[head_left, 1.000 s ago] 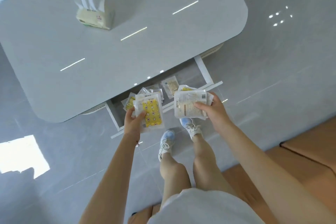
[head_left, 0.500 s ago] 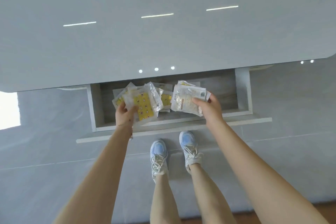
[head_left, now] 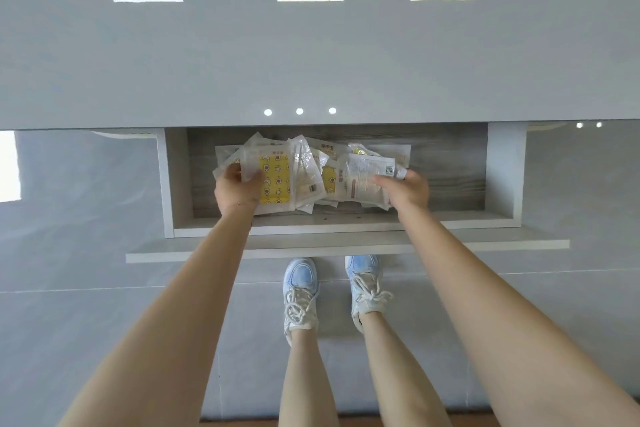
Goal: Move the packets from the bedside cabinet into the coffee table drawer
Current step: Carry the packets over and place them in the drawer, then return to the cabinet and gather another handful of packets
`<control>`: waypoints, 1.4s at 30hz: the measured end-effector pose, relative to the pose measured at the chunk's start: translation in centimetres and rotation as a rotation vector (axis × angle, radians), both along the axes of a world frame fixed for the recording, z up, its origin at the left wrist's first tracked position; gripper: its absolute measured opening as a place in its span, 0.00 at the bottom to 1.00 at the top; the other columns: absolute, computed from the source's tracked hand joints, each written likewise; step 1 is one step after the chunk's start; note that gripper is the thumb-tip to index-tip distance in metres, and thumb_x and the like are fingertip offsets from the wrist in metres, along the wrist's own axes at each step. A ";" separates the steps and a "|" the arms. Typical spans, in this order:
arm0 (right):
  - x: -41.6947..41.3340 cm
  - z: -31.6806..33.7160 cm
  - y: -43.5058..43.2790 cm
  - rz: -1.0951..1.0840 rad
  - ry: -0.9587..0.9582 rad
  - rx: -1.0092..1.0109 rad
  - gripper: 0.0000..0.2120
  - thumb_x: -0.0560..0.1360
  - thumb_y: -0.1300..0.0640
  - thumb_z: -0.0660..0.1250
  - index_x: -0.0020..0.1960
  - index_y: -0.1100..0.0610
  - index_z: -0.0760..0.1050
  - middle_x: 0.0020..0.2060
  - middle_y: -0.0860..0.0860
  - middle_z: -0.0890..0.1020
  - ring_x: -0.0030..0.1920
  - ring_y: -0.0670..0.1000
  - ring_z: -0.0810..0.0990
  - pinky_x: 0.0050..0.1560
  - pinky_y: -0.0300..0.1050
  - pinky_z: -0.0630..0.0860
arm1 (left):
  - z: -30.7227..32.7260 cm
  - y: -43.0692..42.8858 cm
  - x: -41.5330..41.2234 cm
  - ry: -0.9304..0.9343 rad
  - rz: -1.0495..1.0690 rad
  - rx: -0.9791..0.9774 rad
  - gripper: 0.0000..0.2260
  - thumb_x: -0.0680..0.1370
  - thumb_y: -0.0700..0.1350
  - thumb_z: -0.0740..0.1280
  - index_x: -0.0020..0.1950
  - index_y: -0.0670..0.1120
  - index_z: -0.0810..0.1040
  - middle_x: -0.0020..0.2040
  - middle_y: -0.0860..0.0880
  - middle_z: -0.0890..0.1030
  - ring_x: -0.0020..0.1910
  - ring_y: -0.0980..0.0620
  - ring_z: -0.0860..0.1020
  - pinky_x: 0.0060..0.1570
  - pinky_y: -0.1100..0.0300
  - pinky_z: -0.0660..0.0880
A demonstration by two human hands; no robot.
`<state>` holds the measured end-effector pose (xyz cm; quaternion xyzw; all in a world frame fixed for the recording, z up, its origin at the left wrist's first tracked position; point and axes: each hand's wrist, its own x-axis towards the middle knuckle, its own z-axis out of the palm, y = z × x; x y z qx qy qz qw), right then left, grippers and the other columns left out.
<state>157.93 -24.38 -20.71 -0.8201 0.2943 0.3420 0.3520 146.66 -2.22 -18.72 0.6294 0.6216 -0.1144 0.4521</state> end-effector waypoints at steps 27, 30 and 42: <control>-9.4 33.0 3.7 1.354 -0.238 -0.287 0.37 0.77 0.35 0.54 0.78 0.43 0.39 0.78 0.51 0.52 0.78 0.57 0.44 0.73 0.65 0.50 | 28.0 -4.5 -10.2 0.116 -0.916 0.464 0.35 0.71 0.68 0.40 0.77 0.57 0.49 0.79 0.48 0.47 0.77 0.43 0.40 0.72 0.41 0.36; -11.0 36.3 4.0 1.402 -0.233 -0.303 0.37 0.77 0.35 0.53 0.78 0.43 0.37 0.79 0.50 0.47 0.78 0.57 0.41 0.74 0.64 0.45 | 31.2 -5.0 -12.3 0.111 -0.848 0.456 0.35 0.71 0.69 0.41 0.77 0.59 0.45 0.79 0.49 0.44 0.77 0.45 0.38 0.72 0.40 0.36; -17.9 45.3 8.2 1.742 -0.308 -0.274 0.36 0.77 0.36 0.55 0.78 0.44 0.42 0.79 0.51 0.49 0.78 0.58 0.43 0.74 0.64 0.46 | 39.6 -4.2 -23.1 0.185 -0.643 0.430 0.38 0.68 0.71 0.39 0.76 0.60 0.43 0.79 0.51 0.43 0.77 0.45 0.39 0.72 0.39 0.37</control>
